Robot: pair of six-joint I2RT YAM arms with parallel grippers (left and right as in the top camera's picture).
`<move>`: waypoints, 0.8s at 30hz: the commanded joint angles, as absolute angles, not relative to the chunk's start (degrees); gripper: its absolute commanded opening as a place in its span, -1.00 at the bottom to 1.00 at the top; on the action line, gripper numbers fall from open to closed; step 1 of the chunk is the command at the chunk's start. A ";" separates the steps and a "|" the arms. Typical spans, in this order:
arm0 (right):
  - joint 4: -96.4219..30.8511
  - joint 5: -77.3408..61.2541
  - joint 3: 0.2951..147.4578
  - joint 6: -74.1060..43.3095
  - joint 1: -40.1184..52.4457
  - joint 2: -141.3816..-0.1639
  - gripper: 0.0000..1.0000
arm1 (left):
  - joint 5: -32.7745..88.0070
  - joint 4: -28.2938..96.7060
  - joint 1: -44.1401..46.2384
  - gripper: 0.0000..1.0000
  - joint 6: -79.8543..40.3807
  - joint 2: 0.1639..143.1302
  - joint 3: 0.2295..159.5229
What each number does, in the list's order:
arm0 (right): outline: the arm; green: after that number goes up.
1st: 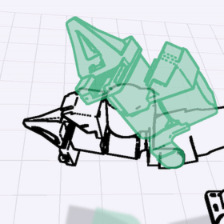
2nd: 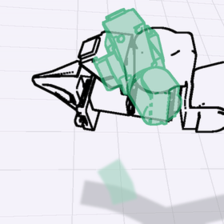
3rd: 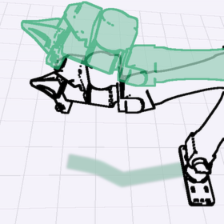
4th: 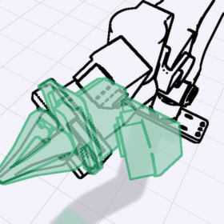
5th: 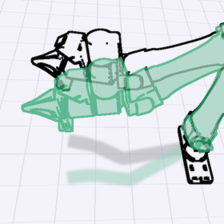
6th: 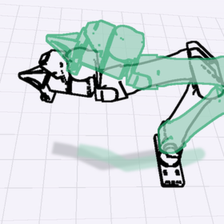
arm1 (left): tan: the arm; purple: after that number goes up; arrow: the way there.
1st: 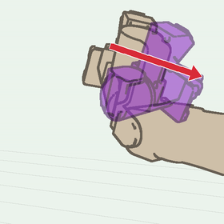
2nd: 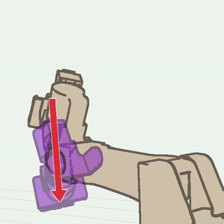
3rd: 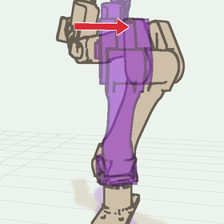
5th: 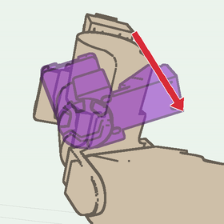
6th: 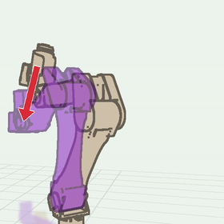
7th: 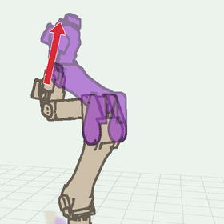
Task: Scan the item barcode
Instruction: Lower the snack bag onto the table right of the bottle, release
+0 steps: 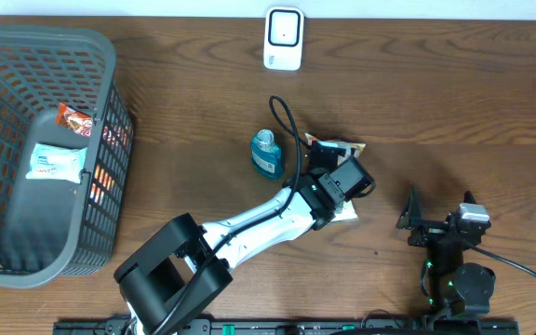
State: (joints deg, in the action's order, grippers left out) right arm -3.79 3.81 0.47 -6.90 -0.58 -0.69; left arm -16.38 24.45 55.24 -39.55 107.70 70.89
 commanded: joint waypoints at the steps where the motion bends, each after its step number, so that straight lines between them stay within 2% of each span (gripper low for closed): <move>1: -3.90 3.95 0.32 -6.15 0.10 -0.38 0.99 | -18.70 25.93 55.11 0.17 -39.22 107.50 71.75; 6: -3.90 3.95 0.32 -6.15 0.10 -0.38 0.98 | -18.13 29.50 55.11 0.21 -39.22 104.88 72.51; 13: -3.90 3.95 0.32 -6.15 0.10 -0.38 0.99 | -7.62 30.09 55.53 0.23 -39.18 96.62 72.53; 15: -3.88 3.95 0.32 -6.15 0.10 -0.38 0.99 | -6.61 30.22 55.96 0.30 -38.61 93.58 72.53; 22: -3.90 3.97 0.32 -6.13 0.10 -0.38 0.98 | -7.29 30.85 56.49 0.33 -35.11 82.15 72.58; 24: -3.88 3.97 0.32 -6.13 0.10 -0.38 0.98 | -8.36 30.85 56.03 0.40 -33.08 78.85 72.71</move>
State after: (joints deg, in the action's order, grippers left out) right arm -3.81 3.81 0.47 -6.90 -0.58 -0.69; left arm -7.44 30.52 56.66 -36.71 83.15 71.09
